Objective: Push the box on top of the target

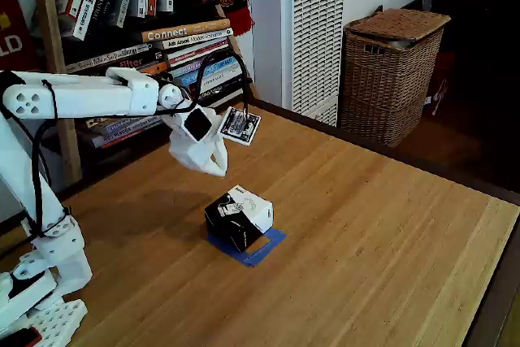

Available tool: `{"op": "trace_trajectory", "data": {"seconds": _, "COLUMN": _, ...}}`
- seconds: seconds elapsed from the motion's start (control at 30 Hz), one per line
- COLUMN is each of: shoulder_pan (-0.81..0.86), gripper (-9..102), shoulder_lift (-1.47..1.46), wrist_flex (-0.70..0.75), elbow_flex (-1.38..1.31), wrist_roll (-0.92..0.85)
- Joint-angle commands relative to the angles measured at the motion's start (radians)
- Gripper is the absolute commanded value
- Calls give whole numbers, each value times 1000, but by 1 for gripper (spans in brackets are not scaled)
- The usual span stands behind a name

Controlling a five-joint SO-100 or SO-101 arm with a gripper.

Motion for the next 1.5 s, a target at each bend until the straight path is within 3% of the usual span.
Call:
{"op": "trace_trajectory", "data": {"seconds": 0.0, "shoulder_pan": 17, "gripper": 0, "shoulder_lift": 14, "wrist_flex": -23, "elbow_flex": -25, "wrist_roll": 0}}
{"op": "trace_trajectory", "data": {"seconds": 0.47, "shoulder_pan": -8, "gripper": 0, "shoulder_lift": -23, "wrist_flex": -149, "elbow_flex": 91, "wrist_roll": -54}}
{"op": "trace_trajectory", "data": {"seconds": 1.47, "shoulder_pan": 94, "gripper": 0, "shoulder_lift": 57, "wrist_flex": -192, "elbow_flex": 198, "wrist_roll": -179}}
